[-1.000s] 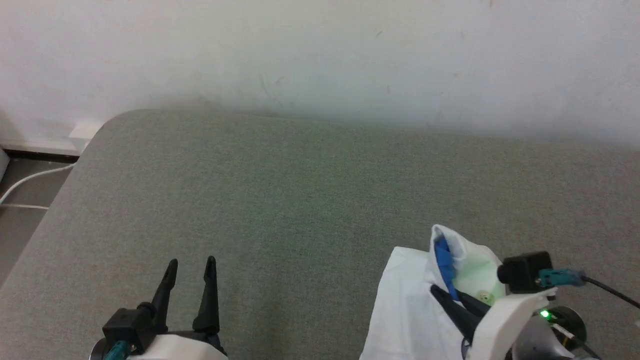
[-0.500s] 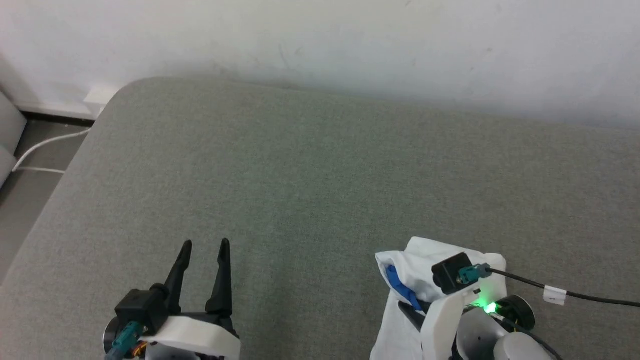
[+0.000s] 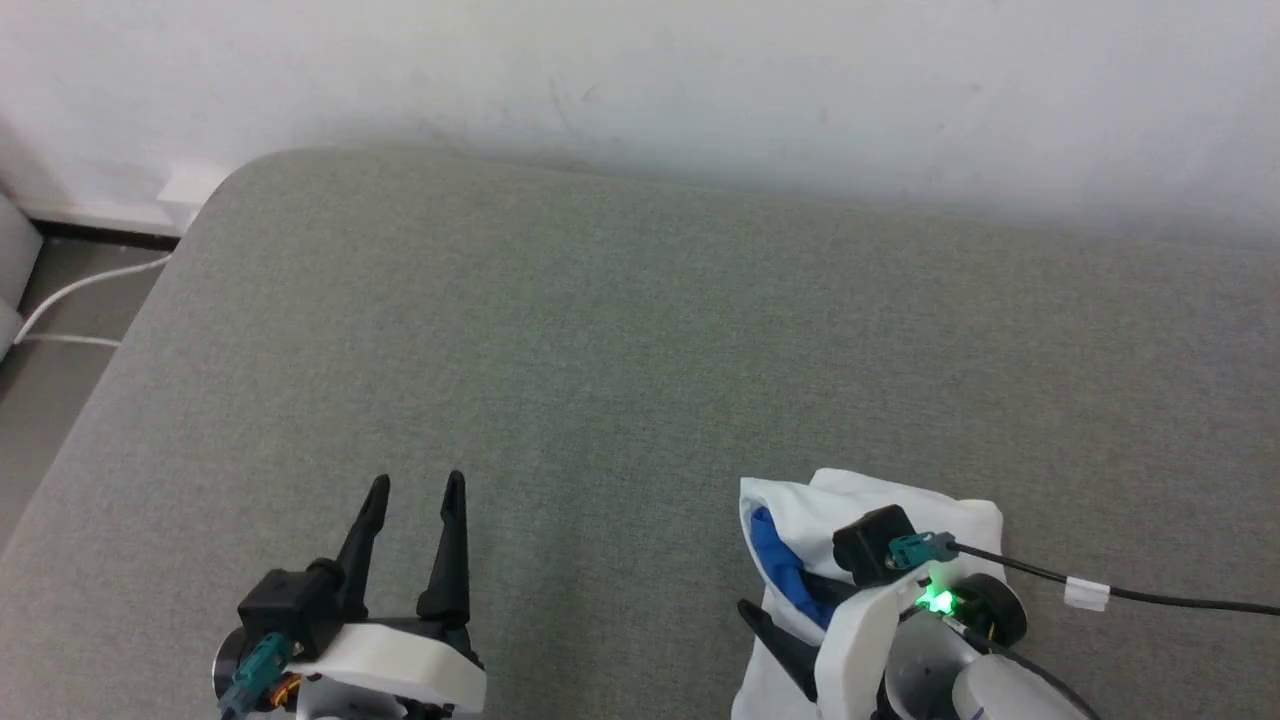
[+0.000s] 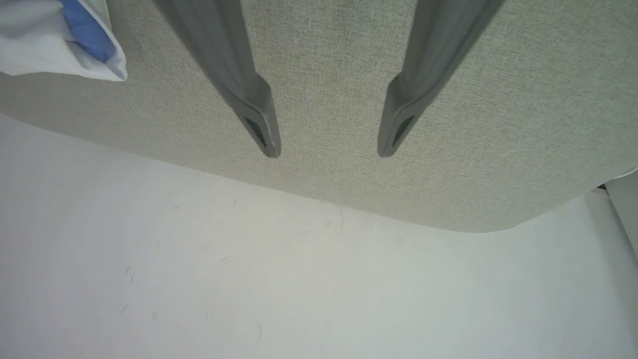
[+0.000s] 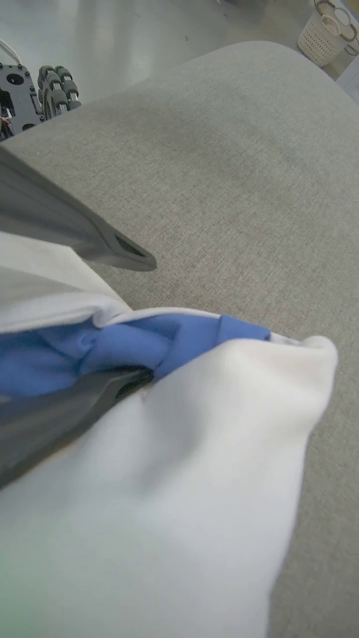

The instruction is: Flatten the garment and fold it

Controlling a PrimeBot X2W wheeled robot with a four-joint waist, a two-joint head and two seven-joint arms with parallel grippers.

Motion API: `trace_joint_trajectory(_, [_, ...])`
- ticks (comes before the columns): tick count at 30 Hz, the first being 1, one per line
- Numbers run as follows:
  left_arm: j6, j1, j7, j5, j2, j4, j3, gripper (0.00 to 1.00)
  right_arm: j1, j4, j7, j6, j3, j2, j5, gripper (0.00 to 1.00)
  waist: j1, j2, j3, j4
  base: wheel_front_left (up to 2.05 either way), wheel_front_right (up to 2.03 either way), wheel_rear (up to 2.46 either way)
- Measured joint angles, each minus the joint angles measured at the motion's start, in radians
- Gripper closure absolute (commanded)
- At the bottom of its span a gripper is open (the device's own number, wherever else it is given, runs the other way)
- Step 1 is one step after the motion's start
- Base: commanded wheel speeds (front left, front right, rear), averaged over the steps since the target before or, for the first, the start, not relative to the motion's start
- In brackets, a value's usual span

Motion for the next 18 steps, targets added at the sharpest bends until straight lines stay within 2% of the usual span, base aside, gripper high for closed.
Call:
trace_joint_trajectory(5, [0.000, 0.003, 0.000, 0.008, 0.000, 0.005, 0.022, 0.00, -0.017, -0.090, -0.042, 0.000, 0.046, -0.065, 0.066, 0.00, 0.0000, 0.0000, -0.036, -0.028, 0.00, 0.00, 0.00])
trace_joint_trajectory(10, [-0.001, 0.030, 0.000, 0.007, 0.000, 0.003, 0.043, 0.00, -0.051, -0.218, -0.084, 0.000, 0.005, -0.140, 0.081, 0.00, -0.0001, 0.0000, -0.077, -0.067, 0.00, 0.00, 0.00])
trace_joint_trajectory(14, [-0.001, 0.049, 0.000, 0.006, 0.000, -0.012, 0.049, 0.00, -0.086, -0.299, -0.153, 0.000, -0.079, -0.224, -0.045, 0.00, -0.0002, 0.0000, -0.104, -0.107, 0.00, 0.00, 0.00])
trace_joint_trajectory(18, [-0.001, 0.048, 0.000, 0.004, -0.001, -0.039, 0.049, 0.00, -0.087, -0.340, -0.240, 0.000, -0.235, -0.253, -0.182, 0.00, -0.0002, 0.0000, -0.119, -0.145, 0.00, 0.00, 0.00])
